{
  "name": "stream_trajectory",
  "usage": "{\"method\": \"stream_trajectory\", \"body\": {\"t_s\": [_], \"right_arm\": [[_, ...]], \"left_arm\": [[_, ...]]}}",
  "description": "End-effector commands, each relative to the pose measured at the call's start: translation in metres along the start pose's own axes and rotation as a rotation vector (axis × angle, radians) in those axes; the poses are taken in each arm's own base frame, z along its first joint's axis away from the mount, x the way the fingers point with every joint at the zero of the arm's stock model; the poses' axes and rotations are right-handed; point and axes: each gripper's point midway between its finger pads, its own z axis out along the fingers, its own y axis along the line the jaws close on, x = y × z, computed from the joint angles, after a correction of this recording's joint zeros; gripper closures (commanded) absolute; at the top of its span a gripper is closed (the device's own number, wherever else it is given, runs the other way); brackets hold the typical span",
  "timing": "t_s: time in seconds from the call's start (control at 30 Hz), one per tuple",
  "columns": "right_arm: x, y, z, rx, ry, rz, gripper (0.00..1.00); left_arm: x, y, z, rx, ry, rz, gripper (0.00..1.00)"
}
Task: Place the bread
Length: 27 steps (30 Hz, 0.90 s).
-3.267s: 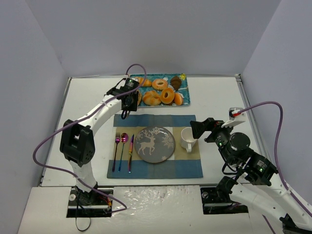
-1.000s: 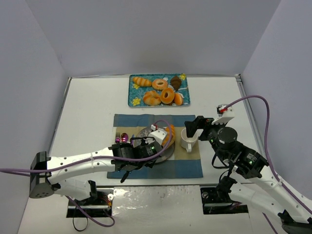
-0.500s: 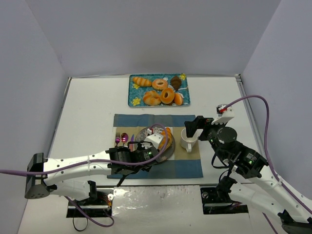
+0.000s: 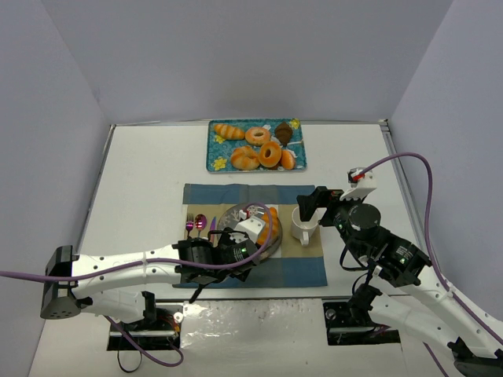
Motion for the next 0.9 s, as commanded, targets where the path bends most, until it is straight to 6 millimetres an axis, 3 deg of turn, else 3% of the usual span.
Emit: {"method": "stream_trajectory", "body": {"t_s": [0.0,0.2,0.37,0.6,0.87], "right_arm": [[-0.029,0.008,0.002,-0.006,-0.092,0.036,0.0],[-0.028,0.007,0.001,-0.005,-0.094,0.037,0.0],[-0.028,0.007,0.002,-0.005,-0.091,0.035,0.0],[-0.031,0.009,0.002,-0.009,-0.095,0.034,0.0],[-0.03,0.014,0.005,-0.018,-0.084,0.034,0.0]], "left_arm": [[-0.019,-0.005,-0.009,0.014,-0.066,-0.038,0.5],[-0.027,-0.001,-0.018,0.008,-0.091,-0.045,0.49],[-0.045,0.007,-0.035,-0.008,-0.143,-0.039,0.48],[-0.089,0.022,-0.064,-0.049,-0.254,-0.033,0.45],[-0.14,0.049,-0.062,-0.035,-0.302,-0.103,0.45]]}}
